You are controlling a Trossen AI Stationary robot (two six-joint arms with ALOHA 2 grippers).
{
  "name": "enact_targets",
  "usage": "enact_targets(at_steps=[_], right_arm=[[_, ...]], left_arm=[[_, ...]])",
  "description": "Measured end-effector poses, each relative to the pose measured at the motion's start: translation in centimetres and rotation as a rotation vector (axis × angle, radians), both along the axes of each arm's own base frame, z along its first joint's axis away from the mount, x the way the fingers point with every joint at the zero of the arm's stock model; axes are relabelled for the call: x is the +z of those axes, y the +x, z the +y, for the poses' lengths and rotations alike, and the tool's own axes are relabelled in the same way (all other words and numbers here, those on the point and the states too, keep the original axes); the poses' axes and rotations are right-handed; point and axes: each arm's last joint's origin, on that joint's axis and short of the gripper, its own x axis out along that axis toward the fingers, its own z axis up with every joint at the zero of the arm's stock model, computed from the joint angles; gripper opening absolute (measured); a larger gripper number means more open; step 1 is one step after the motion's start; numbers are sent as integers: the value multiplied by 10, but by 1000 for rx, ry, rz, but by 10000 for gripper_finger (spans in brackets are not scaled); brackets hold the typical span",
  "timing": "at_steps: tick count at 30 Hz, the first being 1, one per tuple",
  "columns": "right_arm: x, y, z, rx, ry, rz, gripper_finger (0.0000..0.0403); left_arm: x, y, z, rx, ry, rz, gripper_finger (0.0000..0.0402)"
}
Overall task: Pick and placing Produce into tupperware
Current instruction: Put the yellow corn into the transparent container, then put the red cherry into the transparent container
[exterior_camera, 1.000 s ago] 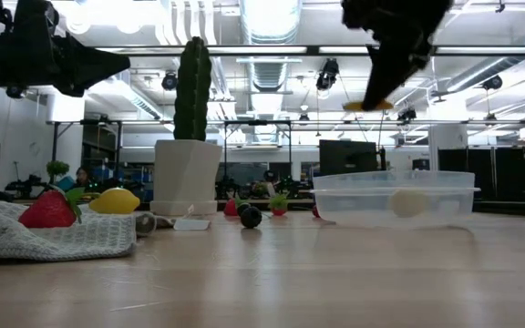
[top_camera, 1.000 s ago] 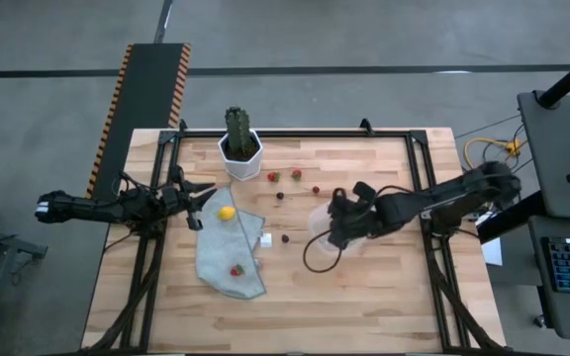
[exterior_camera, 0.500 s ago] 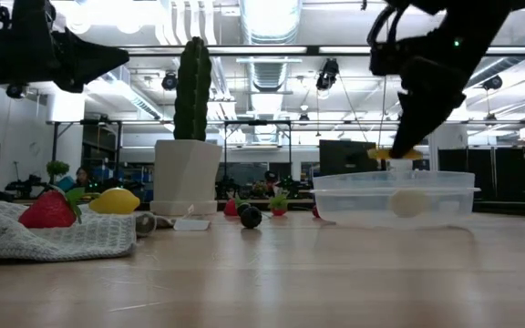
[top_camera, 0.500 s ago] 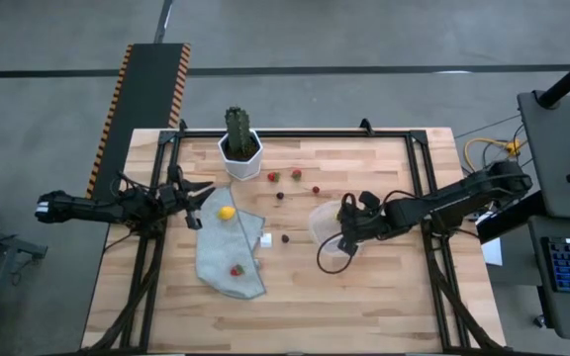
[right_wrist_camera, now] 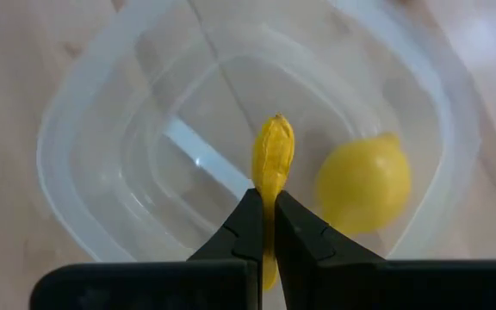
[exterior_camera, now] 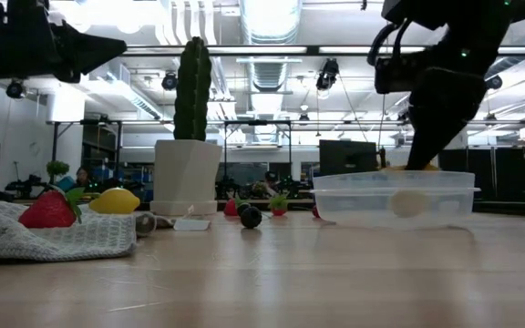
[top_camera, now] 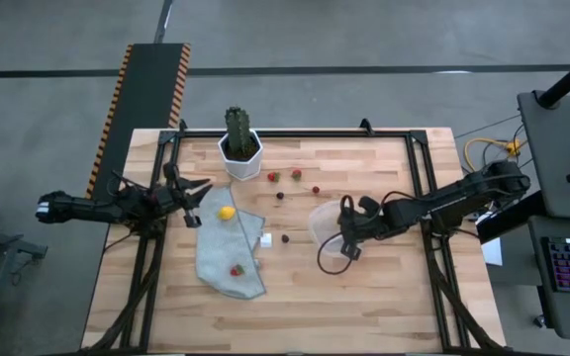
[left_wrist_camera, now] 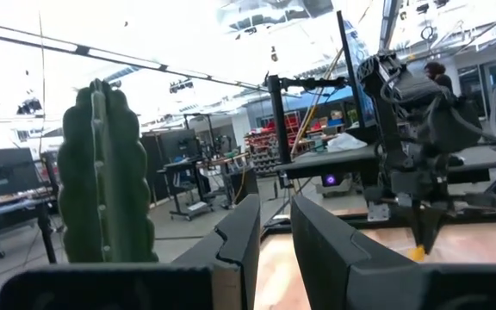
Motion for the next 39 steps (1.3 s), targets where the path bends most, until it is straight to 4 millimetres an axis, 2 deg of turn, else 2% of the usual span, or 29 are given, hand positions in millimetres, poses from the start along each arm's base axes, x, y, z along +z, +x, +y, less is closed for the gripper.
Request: enact_targets(at_steps=[7,25,39], right_arm=[[-8,-5,-2,1,7,30,8],[-9,-5,-2,24,26,32,10],[-9,-5,-2,23,26,33,81]], left_arm=[[2,0,0,0,0,-19,57],[2,-1,0,0,0,-18,57],[3,-1,0,0,1,-19,57]])
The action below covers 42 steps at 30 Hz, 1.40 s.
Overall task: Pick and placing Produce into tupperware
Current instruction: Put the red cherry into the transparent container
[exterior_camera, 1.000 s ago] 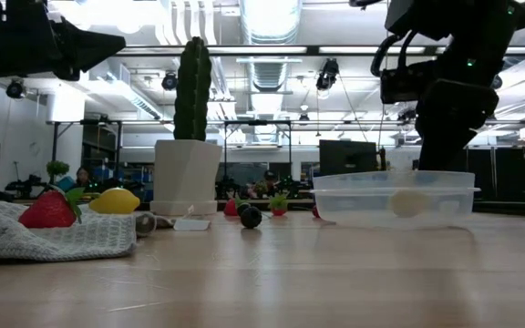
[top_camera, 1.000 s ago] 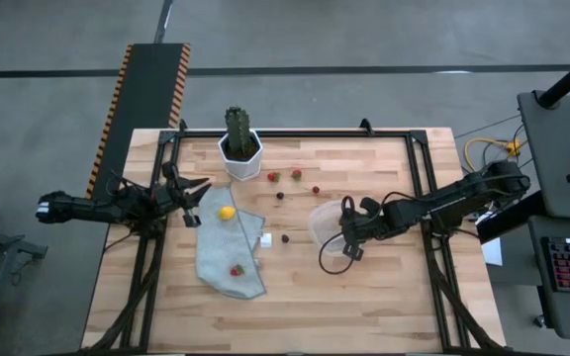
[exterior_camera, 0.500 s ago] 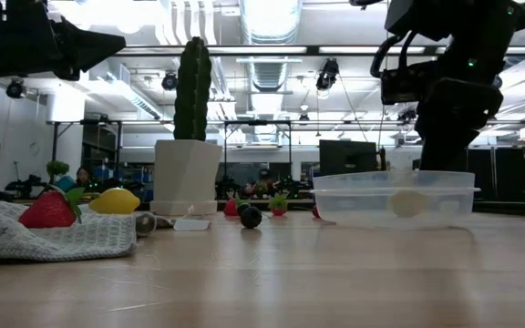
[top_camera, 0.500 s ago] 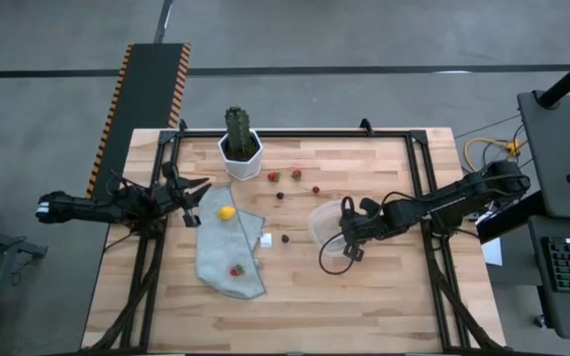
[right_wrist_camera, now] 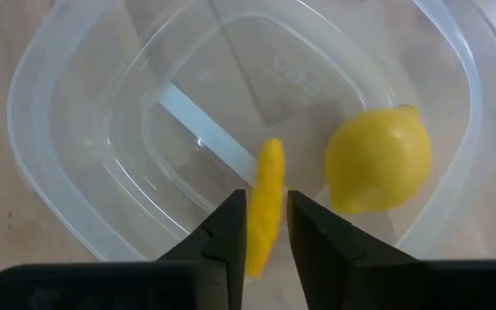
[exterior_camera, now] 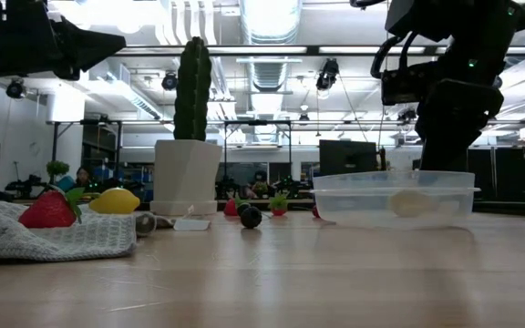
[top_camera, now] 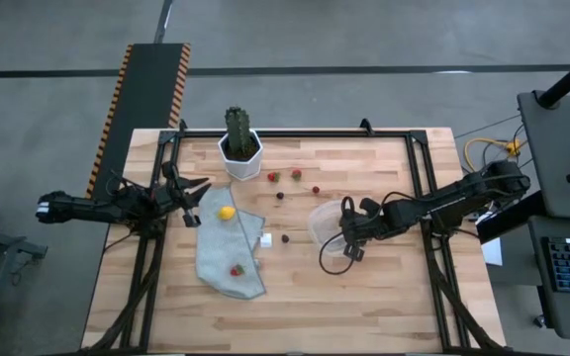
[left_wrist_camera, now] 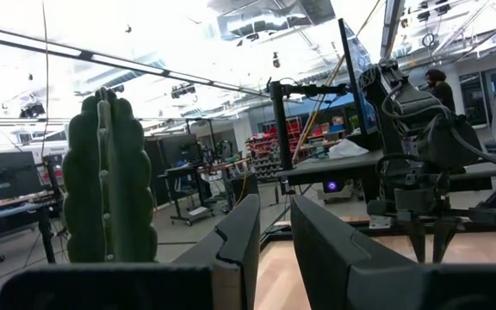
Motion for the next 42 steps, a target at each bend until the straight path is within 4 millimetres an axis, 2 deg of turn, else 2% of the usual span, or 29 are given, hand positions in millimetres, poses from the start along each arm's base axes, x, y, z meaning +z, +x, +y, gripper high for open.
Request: enact_targets(at_steps=[8,14,21,24,29,36,39,42], right_arm=[[1,1,0,3,-1,-3,93],[22,11,1,52,-76,-79,82],[59,23,-11,57,-556,-189,75],[65,32,-27,154,-505,-229,86],[61,46,-73,242,-354,-288,124],[47,45,-134,193,-228,-289,182],[39,50,-149,174,-195,-274,193],[31,62,-155,209,-172,-244,195]], left_arm=[[0,0,0,0,0,-1,57],[0,0,0,0,0,-1,57],[1,-1,0,1,-2,-13,57],[1,0,0,0,-3,-12,57],[1,0,0,0,-1,-10,57],[2,0,0,14,41,0,57],[2,-1,0,20,60,8,57],[2,-1,0,21,63,8,57]])
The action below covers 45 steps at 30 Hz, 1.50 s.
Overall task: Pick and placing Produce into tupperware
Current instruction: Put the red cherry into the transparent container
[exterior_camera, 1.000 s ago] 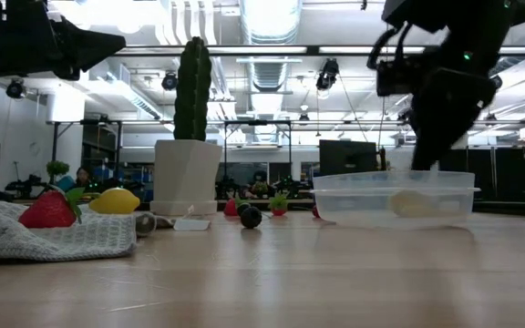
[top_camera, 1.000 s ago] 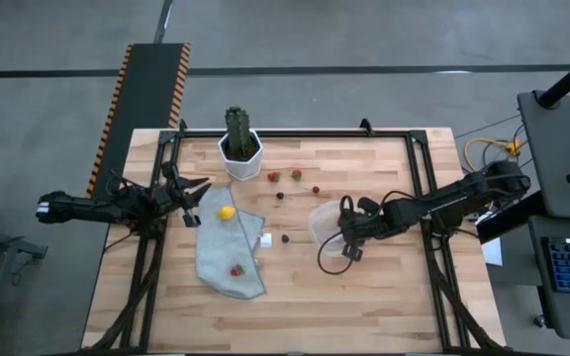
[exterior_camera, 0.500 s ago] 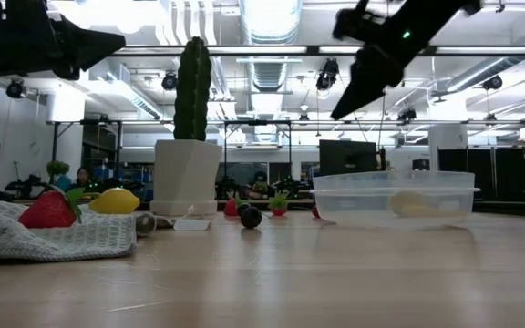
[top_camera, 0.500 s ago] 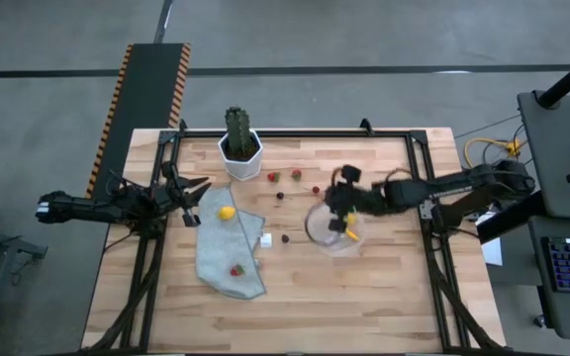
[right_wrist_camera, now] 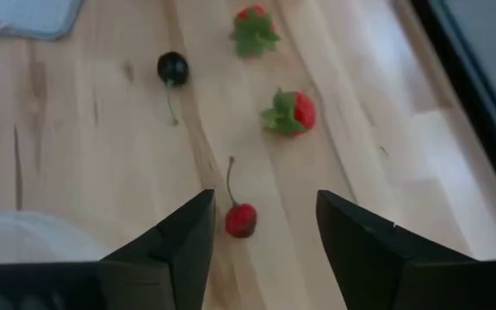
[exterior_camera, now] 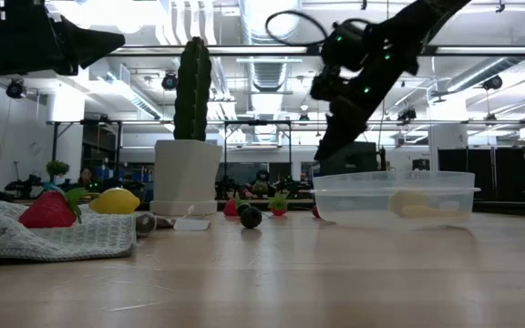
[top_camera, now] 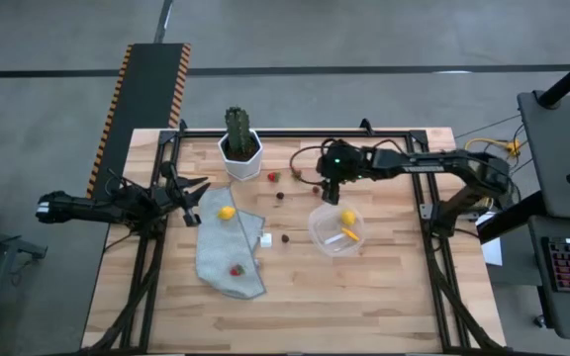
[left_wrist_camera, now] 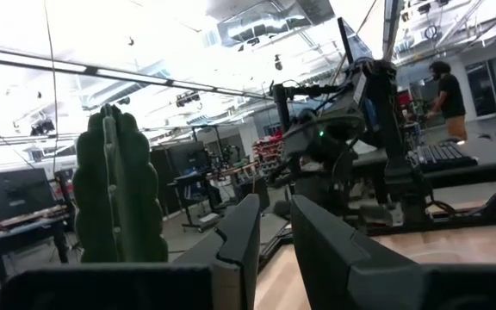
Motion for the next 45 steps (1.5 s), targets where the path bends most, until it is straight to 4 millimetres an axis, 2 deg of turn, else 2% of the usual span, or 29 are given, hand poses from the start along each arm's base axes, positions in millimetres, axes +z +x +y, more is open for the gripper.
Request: enact_targets(at_steps=[9,16,26,34,39,45], right_arm=[[-18,45,-14,97,54,155,192],[-29,63,-20,137,63,229,191],[-52,67,-22,159,73,292,191],[-60,67,-23,152,85,314,186],[-60,67,-23,150,86,313,163],[-59,67,-23,149,86,314,113]], left_arm=[[2,-1,0,8,14,-14,57],[2,-2,0,14,28,-16,57],[2,-2,0,13,27,-17,57],[2,-2,0,13,26,-18,57],[2,-2,0,13,26,-17,57],[2,-2,0,12,25,-18,57]])
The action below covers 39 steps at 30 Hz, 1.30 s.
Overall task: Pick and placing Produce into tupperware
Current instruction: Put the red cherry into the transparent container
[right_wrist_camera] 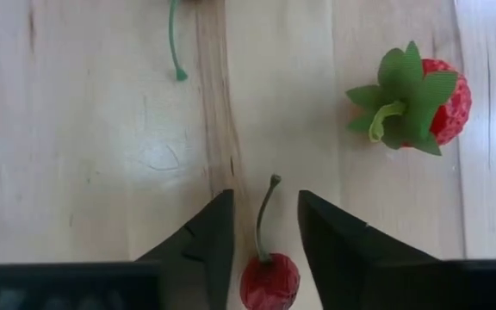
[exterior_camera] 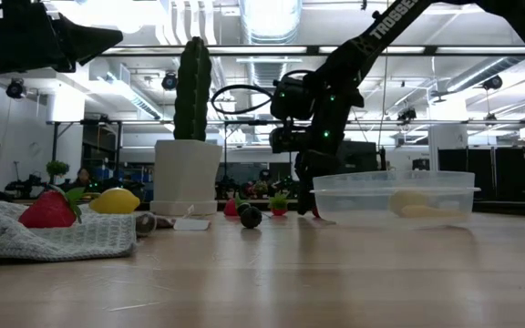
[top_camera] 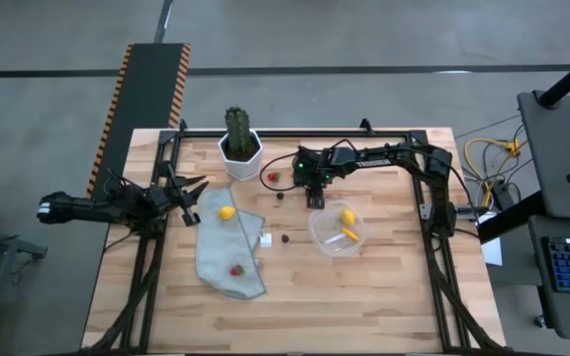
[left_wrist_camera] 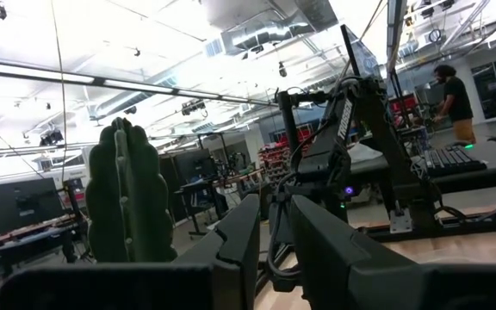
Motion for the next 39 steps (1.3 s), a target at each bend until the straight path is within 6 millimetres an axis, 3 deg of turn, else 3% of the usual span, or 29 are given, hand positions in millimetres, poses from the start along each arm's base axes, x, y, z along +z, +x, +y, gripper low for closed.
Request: enact_targets(at_steps=[9,17,25,31,39], right_arm=[[-1,-2,1,3,16,19,17],[0,-4,2,3,22,34,8],[15,-6,3,-14,16,-2,8],[38,-11,5,-24,1,-50,8],[89,-29,16,-56,-12,-151,8]], left_arm=[[0,0,0,0,0,0,57],[0,0,0,0,0,-1,57],[0,0,0,0,0,-2,57],[1,0,0,0,-1,-7,57],[2,-1,0,0,-2,-21,57]])
